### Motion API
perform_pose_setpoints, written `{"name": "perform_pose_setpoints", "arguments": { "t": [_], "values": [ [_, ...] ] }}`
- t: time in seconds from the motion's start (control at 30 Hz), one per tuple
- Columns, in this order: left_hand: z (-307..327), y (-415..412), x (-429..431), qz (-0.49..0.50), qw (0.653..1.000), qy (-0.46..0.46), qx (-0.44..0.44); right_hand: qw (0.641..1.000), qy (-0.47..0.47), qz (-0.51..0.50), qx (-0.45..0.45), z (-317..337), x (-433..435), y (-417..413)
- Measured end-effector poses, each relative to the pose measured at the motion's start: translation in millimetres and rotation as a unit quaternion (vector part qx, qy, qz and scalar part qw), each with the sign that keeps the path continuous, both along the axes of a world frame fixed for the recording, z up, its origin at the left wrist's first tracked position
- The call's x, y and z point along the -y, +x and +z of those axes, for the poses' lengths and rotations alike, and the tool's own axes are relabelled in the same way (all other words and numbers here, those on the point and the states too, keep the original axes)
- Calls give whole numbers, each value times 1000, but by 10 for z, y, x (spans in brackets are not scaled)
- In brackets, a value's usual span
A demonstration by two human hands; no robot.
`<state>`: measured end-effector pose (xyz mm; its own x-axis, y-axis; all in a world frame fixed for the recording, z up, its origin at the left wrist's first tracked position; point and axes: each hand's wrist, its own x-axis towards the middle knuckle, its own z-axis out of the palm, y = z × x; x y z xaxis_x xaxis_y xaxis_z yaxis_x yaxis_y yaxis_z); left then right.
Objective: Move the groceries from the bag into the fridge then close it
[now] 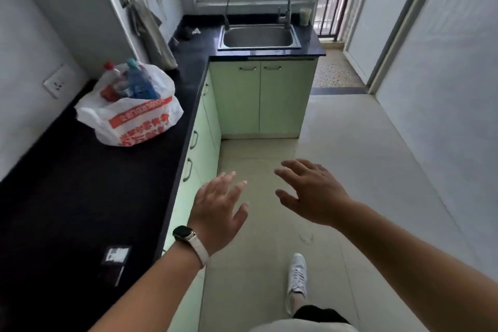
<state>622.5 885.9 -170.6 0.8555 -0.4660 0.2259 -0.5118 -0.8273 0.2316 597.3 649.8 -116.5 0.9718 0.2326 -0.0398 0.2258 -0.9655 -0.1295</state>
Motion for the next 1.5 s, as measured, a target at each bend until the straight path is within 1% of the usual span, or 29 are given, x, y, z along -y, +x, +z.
{"name": "perform_pose_setpoints", "arguments": {
  "t": [0.13,0.23,0.43,0.57,0.73,0.97,1.1,1.3,1.5],
  "values": [
    [-28,238,-188,66,998,2,-2,998,20,52,-4,-91,-182,505],
    [-48,513,-168,107,994,6,-19,996,28,84,-12,-138,-197,917],
    [79,1250,136,135,991,11,-13,992,51,115,-15,-72,119,1853],
    [182,1806,247,175,984,18,-1,988,61,144,-5,-22,273,2522],
    [278,2118,237,219,976,11,8,981,69,179,7,-7,234,3032],
    [257,2369,-46,277,961,19,-12,972,77,221,1,-49,-35,3525],
    [238,2611,-277,287,958,21,-7,967,75,244,-8,-106,-293,3820],
    [237,3294,-802,293,956,-6,3,964,60,258,-13,-111,-705,4396],
    [163,3969,-1265,323,945,-41,-12,964,59,258,-15,-16,-1243,5145]
  ]
}}
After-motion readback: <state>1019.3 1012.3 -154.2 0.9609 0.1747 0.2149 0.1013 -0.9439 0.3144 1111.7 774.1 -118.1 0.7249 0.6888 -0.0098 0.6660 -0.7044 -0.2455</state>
